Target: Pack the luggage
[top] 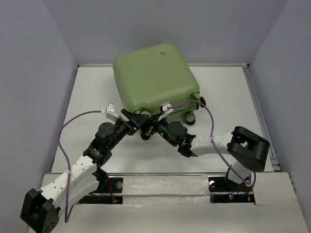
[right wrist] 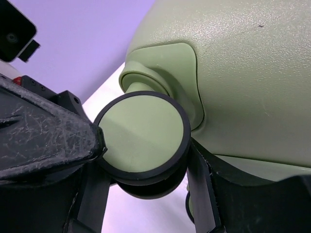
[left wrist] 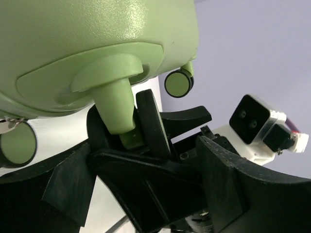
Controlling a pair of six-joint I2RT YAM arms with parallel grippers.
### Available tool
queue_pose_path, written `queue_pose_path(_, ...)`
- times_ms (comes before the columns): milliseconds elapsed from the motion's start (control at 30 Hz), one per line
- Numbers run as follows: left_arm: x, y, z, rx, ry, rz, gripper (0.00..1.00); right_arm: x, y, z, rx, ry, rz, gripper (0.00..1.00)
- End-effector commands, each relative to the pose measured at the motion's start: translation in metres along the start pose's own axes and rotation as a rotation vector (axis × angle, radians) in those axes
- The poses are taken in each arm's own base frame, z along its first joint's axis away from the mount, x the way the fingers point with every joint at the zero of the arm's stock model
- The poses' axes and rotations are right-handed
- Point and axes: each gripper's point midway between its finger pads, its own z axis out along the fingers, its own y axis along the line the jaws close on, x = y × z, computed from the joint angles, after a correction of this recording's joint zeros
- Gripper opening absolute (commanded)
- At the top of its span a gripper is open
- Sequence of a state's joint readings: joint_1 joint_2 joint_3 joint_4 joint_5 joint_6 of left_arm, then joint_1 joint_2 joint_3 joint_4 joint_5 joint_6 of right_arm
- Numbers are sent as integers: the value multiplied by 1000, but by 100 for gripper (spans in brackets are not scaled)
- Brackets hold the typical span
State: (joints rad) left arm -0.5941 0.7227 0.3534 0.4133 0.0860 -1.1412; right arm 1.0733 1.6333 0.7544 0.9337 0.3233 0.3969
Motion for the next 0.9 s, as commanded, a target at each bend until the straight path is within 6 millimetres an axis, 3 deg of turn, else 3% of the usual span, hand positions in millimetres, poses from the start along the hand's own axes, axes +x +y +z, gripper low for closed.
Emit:
queue_pose_path(0, -9, -25, -17, 49, -28, 136, 87, -54, 5, 4, 23, -164, 54, 13)
queue_pose_path(33, -25, -17, -24, -2, -111, 176, 86, -55, 5, 4, 24, -160, 44, 12)
queue_pose_path(67, -26, 4, -31, -85, -119, 191, 85, -57, 5, 3, 26, -156, 41, 12)
queue_pose_path(100, -40, 3, -42, -87, -200, 195, 84, -59, 5, 1, 30, -151, 30, 11)
queue_pose_path(167, -43, 31, -53, -159, -245, 214, 76, -59, 6, 0, 31, -133, 8, 11)
queue_pose_path(200, -46, 30, -60, -139, -270, 215, 74, -58, 7, 1, 28, -126, 1, 11)
queue_pose_path(333, -27, 66, -52, -178, -217, 216, 54, -59, 15, 3, 0, -105, -2, 8)
queue_pose_path(467, -11, 99, -38, -248, -155, 261, 50, -60, 17, 5, -1, -87, -20, 8)
queue_pose_path(733, -28, 72, -12, -183, -229, 423, 54, -57, 22, 8, -24, -68, -24, 8)
queue_pose_path(867, -24, 67, -4, -158, -206, 473, 56, -54, 22, 10, -28, -62, -26, 8)
